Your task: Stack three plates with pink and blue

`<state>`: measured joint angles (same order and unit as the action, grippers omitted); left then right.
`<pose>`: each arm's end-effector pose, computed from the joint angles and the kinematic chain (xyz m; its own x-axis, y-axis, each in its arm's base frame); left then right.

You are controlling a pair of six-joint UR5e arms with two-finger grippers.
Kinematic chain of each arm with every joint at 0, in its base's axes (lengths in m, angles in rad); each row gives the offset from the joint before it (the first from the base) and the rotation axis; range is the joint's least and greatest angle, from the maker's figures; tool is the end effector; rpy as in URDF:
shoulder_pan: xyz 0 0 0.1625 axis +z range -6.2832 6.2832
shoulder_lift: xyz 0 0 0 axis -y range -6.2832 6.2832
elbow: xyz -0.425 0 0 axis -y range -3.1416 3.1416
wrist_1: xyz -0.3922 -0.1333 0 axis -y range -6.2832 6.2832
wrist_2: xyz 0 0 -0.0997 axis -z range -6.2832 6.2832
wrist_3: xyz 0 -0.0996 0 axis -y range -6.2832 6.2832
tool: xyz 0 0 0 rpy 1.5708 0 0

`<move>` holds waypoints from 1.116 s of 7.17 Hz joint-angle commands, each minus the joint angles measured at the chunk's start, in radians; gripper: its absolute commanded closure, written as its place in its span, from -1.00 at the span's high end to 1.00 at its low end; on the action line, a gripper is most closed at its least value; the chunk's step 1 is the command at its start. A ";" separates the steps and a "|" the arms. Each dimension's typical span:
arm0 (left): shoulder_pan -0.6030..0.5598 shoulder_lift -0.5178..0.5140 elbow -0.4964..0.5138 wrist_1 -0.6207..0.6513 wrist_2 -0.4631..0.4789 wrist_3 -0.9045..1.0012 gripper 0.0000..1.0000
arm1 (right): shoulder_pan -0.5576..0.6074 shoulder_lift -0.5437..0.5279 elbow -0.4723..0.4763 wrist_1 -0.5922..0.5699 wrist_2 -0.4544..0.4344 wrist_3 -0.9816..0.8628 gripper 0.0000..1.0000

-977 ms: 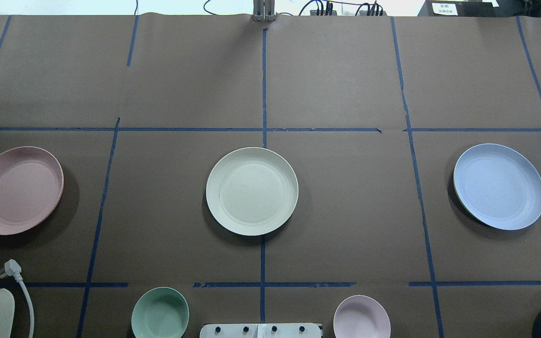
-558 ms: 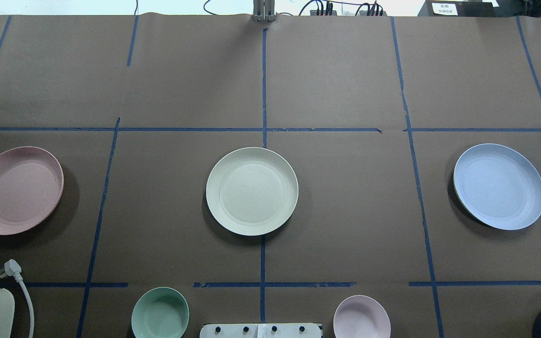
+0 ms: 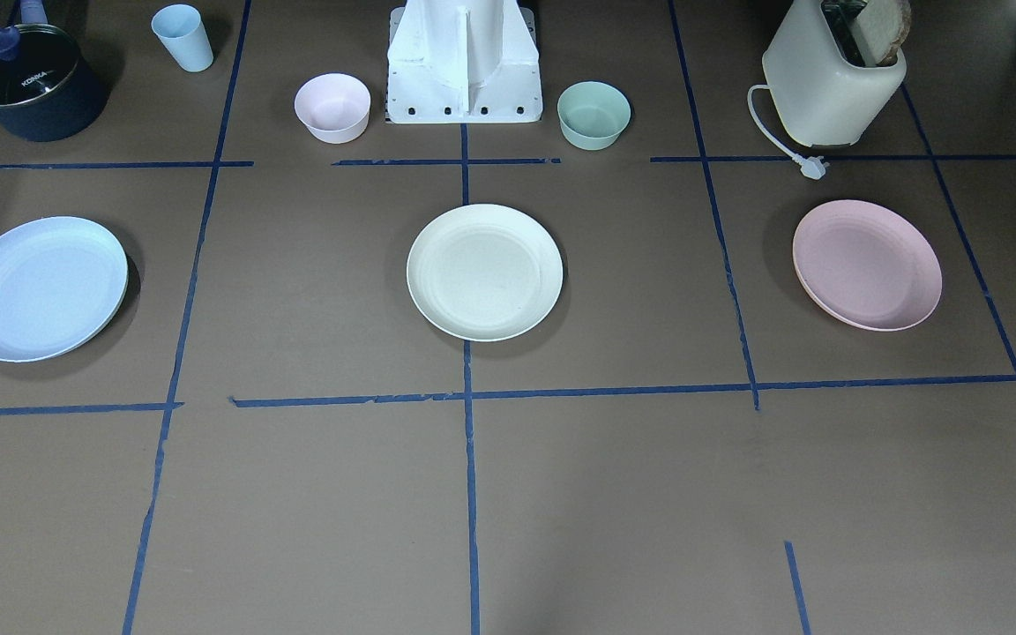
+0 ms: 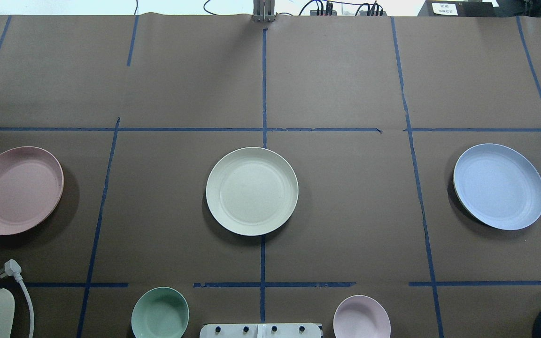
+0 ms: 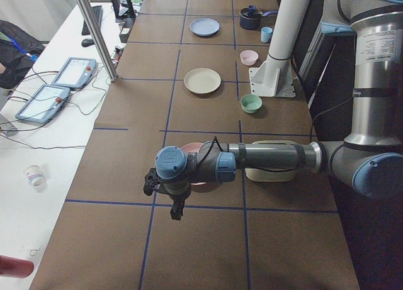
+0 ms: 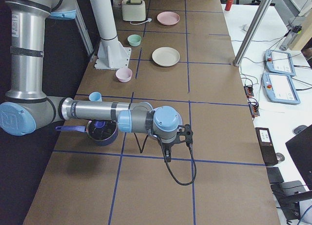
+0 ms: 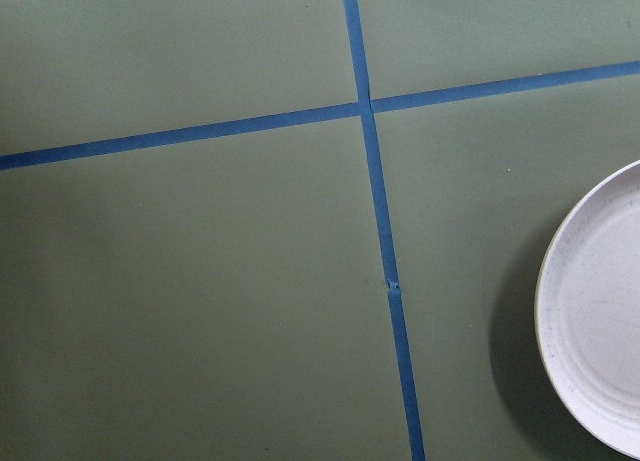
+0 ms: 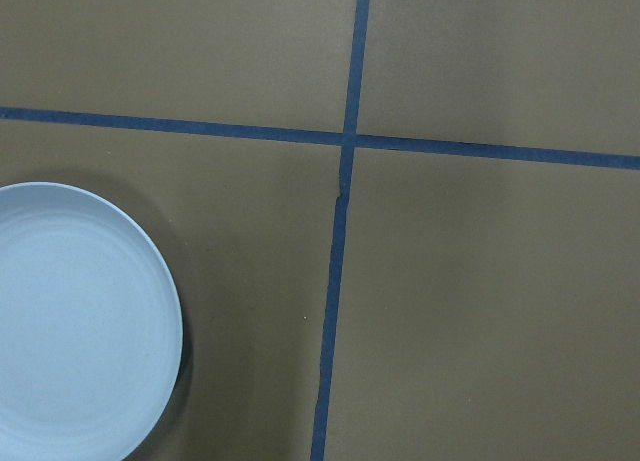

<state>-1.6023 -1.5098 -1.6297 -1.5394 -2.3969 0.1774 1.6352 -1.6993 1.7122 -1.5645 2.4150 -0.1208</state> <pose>-0.0746 -0.4616 0.6583 0.6716 0.1311 -0.7293 -0.0884 0.9914 0.0967 0.0870 -0.4340 0.6432 0.6668 -0.0920 0.7395 0.0161 0.9939 0.1091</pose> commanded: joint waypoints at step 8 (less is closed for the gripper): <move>0.483 0.074 0.125 -0.847 0.148 -1.013 1.00 | 0.000 0.007 0.001 0.006 -0.001 0.043 1.00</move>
<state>-1.1892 -1.4365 -1.5346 -2.3153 -2.3069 -0.7634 1.6352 -1.6921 1.7135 -1.5587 2.4145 -0.0781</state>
